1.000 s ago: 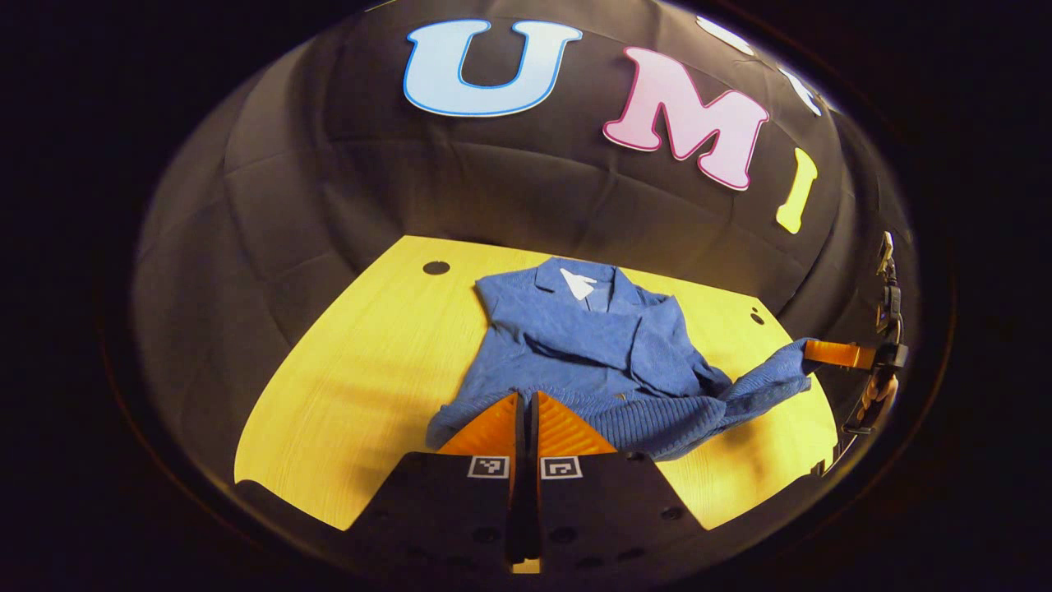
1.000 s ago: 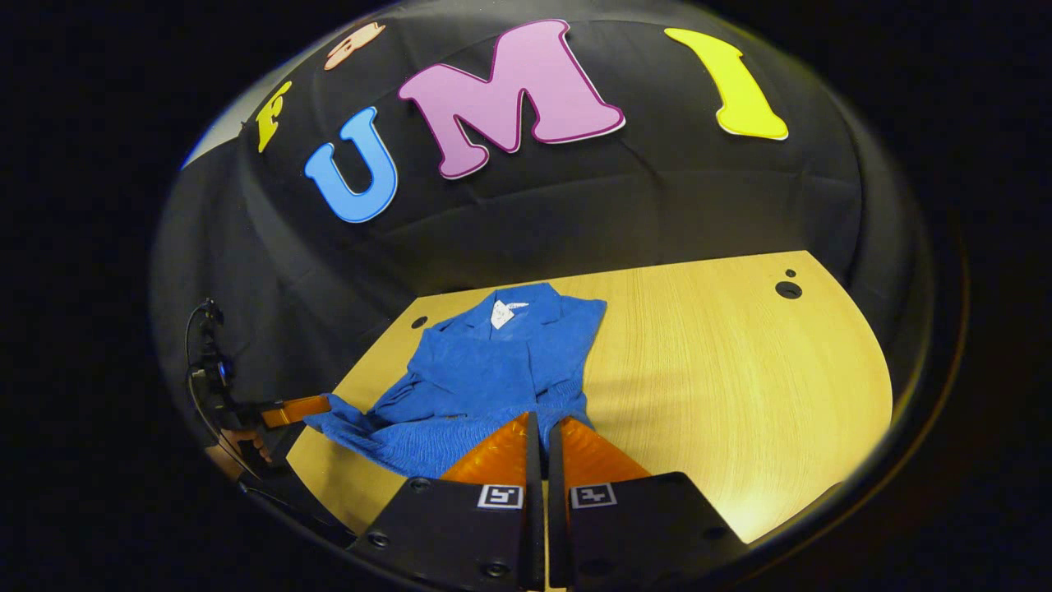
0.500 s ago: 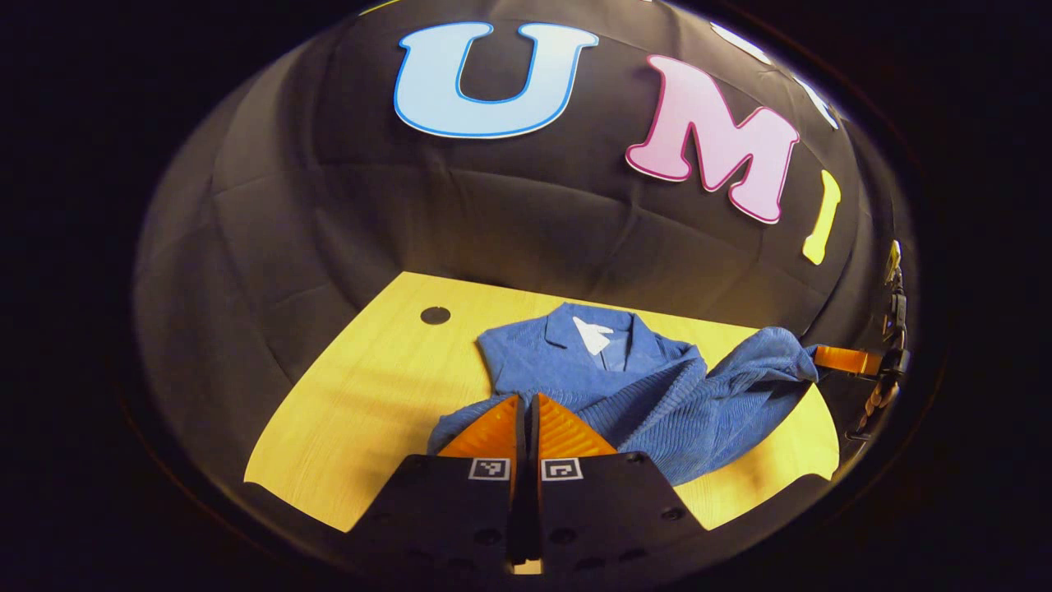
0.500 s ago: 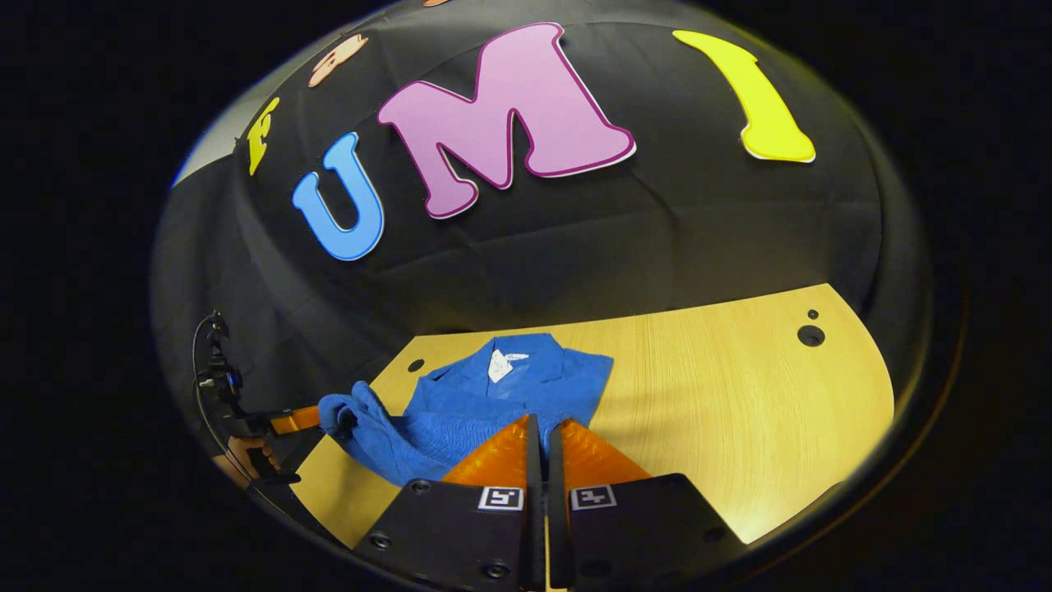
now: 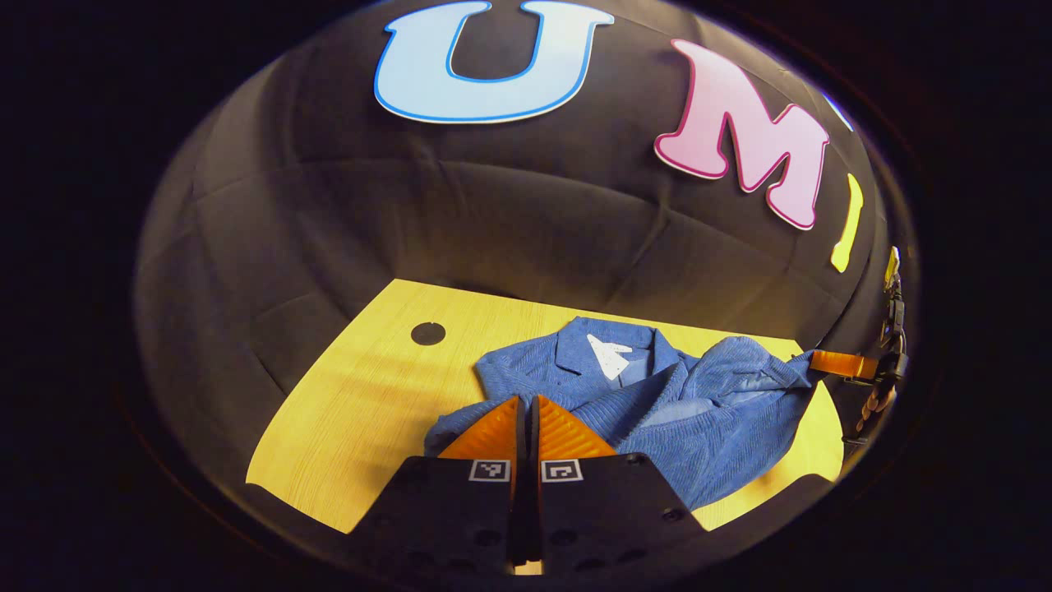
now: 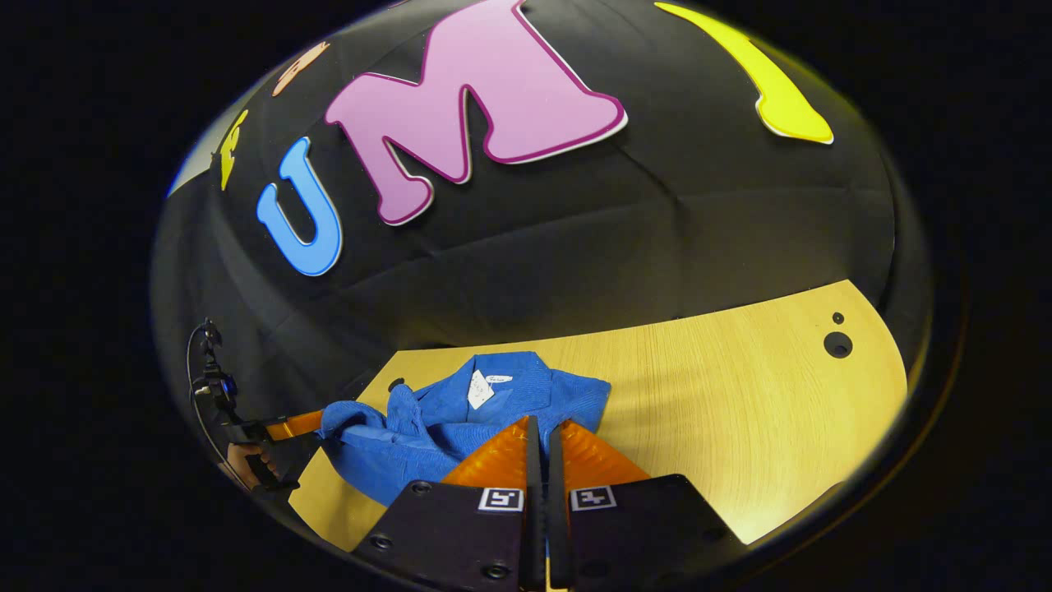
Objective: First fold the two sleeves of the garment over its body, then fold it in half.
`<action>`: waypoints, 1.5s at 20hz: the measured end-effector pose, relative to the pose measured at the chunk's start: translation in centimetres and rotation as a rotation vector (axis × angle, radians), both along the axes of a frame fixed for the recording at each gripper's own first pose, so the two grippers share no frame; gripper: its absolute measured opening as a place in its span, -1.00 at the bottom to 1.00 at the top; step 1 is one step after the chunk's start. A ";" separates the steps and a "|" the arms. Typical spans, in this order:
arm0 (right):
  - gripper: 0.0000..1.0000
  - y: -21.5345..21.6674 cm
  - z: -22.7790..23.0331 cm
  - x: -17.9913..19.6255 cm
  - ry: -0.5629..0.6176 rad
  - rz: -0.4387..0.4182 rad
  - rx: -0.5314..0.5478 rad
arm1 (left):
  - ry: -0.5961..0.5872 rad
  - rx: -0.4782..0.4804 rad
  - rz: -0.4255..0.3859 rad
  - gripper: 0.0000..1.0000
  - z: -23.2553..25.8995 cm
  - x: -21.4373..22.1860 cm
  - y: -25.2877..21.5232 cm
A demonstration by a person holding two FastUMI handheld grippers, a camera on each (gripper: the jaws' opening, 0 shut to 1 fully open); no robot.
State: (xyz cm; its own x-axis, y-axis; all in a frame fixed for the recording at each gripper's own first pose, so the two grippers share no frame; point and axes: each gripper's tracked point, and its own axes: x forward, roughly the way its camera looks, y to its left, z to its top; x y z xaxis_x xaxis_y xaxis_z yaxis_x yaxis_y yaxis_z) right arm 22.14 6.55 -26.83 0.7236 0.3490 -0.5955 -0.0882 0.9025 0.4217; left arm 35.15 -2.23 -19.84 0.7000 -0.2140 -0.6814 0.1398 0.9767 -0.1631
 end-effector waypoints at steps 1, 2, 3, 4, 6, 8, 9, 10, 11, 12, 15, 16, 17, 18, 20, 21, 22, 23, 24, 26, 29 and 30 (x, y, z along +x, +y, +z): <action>-0.88 -0.1 -0.3 0.6 0.004 -0.008 0.004 | -0.001 0.006 -0.002 -1.00 -0.1 0.6 0.1; -0.88 -0.1 -0.5 1.4 0.001 -0.019 0.012 | -0.008 0.009 -0.003 -1.00 -0.1 1.5 0.1; -0.88 0.0 -0.5 2.3 -0.003 -0.036 0.028 | -0.018 0.010 0.001 -1.00 0.2 2.3 0.2; -0.89 0.2 -0.5 3.5 -0.006 -0.053 0.046 | -0.028 0.008 0.008 -1.00 0.3 3.5 0.1; -0.89 0.0 -0.2 5.7 -0.030 -0.100 0.059 | -0.072 0.033 0.037 -1.00 1.1 5.4 0.5; -0.37 -1.2 1.0 7.4 -0.099 -0.166 0.033 | -0.162 0.181 0.116 -0.47 2.3 7.4 2.7; 0.27 -1.7 2.5 7.5 -0.153 -0.182 0.018 | -0.186 0.236 0.139 0.07 3.4 7.4 3.6; 0.90 -2.3 4.2 7.7 -0.205 -0.188 0.002 | -0.197 0.232 0.139 0.60 4.4 6.5 3.6; 0.93 -2.9 5.6 7.0 -0.248 -0.187 -0.014 | -0.213 0.187 0.138 0.63 5.6 5.9 2.7; 0.93 -3.3 6.8 6.3 -0.274 -0.182 -0.032 | -0.226 0.155 0.156 0.63 6.5 5.1 2.6; 0.93 -3.6 10.1 3.4 -0.355 -0.151 -0.076 | -0.294 0.128 0.197 0.66 9.0 2.3 3.3; 0.93 -3.5 11.2 2.2 -0.388 -0.134 -0.091 | -0.326 0.121 0.185 0.65 10.1 1.1 2.9; 0.93 -3.5 12.0 0.9 -0.417 -0.120 -0.111 | -0.359 0.127 0.171 0.65 11.2 -0.2 2.6; 0.93 -3.5 12.7 -0.3 -0.434 -0.114 -0.133 | -0.388 0.143 0.161 0.65 12.3 -1.4 2.5; 0.94 -3.0 13.9 -2.8 -0.470 -0.083 -0.160 | -0.431 0.164 0.151 0.64 14.4 -3.9 2.0; 0.93 -2.6 14.5 -4.2 -0.487 -0.068 -0.171 | -0.455 0.170 0.153 0.65 15.5 -5.1 1.7; 0.93 -2.4 15.1 -5.4 -0.513 -0.053 -0.182 | -0.486 0.170 0.160 0.65 16.7 -6.2 1.7; 0.94 -2.3 15.6 -6.5 -0.532 -0.046 -0.200 | -0.536 0.157 0.172 0.65 17.9 -7.0 1.5; 0.93 -2.1 15.9 -7.8 -0.533 -0.041 -0.206 | -0.589 0.137 0.175 0.64 19.1 -7.9 1.3; 0.93 -1.4 16.9 -10.8 -0.526 -0.030 -0.195 | -0.627 0.119 0.182 0.60 20.5 -11.0 1.3; 0.93 -2.0 19.1 -14.0 -0.559 -0.057 -0.227 | -0.654 0.107 0.184 0.62 21.1 -14.9 2.0; 0.92 -2.2 19.6 -15.2 -0.552 -0.074 -0.229 | -0.652 0.092 0.176 0.63 21.2 -16.4 2.1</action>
State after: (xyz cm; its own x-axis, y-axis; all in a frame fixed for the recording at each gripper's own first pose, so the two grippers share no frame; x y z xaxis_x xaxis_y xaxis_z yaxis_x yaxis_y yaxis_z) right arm 6.94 4.38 -7.23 0.9647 0.1934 -0.1790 -0.1726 0.9770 0.1253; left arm 18.79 -0.13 1.38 0.9928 -0.0210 -0.1180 0.0194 0.9997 -0.0144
